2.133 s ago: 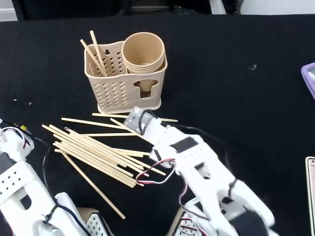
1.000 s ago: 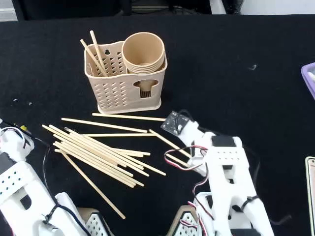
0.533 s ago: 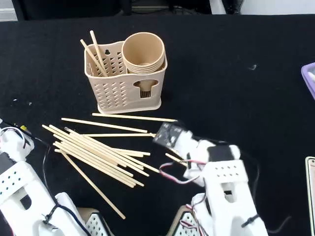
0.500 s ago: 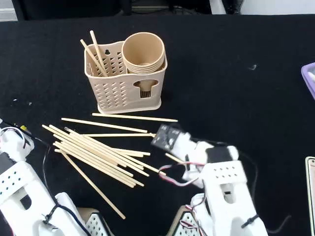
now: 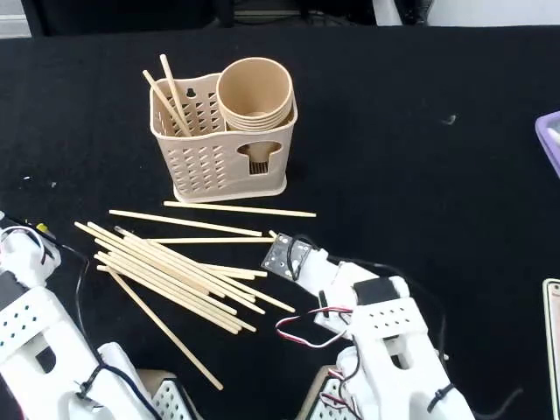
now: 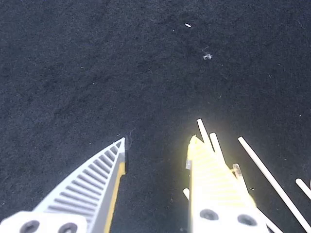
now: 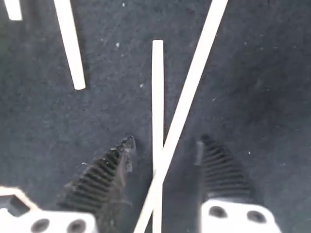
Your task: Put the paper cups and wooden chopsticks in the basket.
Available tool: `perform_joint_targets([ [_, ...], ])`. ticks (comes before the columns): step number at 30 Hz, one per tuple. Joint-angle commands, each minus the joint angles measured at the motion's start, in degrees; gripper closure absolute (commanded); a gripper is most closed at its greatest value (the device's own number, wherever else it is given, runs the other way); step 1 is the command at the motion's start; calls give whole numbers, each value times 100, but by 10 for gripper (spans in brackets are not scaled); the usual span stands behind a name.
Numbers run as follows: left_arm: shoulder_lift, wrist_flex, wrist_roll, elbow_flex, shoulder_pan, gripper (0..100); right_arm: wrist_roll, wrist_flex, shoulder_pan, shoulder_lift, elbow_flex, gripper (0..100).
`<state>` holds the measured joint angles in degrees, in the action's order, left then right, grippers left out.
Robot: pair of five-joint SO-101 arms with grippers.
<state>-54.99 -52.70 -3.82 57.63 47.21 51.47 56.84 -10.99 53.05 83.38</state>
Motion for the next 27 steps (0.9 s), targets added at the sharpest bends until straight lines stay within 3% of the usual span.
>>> perform_joint_targets([
  [1,-105,88,18,-66,-75,790,-44,-114,-70,127,-13,987],
  [7,-105,88,18,-75,-75,790,-79,176,-35,154,-338,988],
  [12,-105,88,18,-75,-75,790,-211,1793,-79,163,-2018,988],
  [17,-105,88,18,-84,-48,790,-651,2145,-176,163,-3275,988],
  [20,-105,88,18,-84,-48,790,-1266,2224,-703,163,-3881,988],
  [24,-105,88,18,-84,-48,790,-2251,2822,-2066,163,-5156,988],
  [27,-105,88,18,-75,-48,790,-2743,2655,-2708,119,-6114,988],
])
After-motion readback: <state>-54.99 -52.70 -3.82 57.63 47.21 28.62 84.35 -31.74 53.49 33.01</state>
